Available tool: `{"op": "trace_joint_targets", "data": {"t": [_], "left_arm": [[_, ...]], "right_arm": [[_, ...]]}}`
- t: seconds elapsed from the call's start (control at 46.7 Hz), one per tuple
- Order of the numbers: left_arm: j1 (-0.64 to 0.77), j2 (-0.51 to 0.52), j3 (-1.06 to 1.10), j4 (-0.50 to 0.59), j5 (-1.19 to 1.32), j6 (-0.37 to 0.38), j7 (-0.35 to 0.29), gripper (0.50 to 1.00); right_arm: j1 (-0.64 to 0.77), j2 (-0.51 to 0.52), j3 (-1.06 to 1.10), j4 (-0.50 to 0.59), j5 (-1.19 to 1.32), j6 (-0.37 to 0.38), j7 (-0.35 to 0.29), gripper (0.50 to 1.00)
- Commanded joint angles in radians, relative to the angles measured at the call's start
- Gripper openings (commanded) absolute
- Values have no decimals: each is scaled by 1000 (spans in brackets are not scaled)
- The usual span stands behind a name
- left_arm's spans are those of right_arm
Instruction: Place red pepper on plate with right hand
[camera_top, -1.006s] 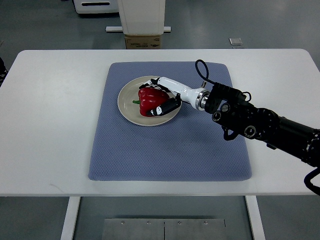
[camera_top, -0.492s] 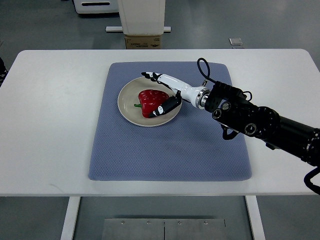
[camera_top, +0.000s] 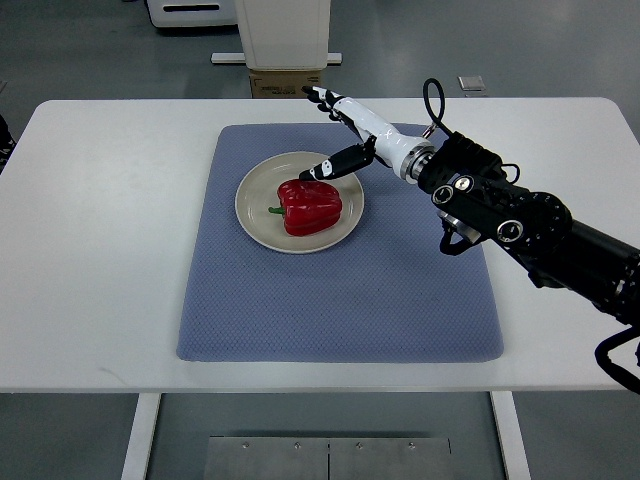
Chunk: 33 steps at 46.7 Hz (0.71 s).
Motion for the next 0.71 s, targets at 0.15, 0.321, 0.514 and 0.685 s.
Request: {"op": "trace_joint_targets", "data": {"t": [0.15,0.321,0.514,0.685], "left_arm": [[0,0,0,0,0,0,0,1000],[0,0,0,0,0,0,0,1000],[0,0,0,0,0,0,1,1000],[0,0,0,0,0,0,0,1000]], "right_arm": [[-49,0,177,-17,0,-38,-53,991],[-92,0,307,-23,-2,-86,-83,991],[-136,0,447,-25,-2,-138,-112,991],[-159,0,571,-26,-2,-178,-145,993]]}}
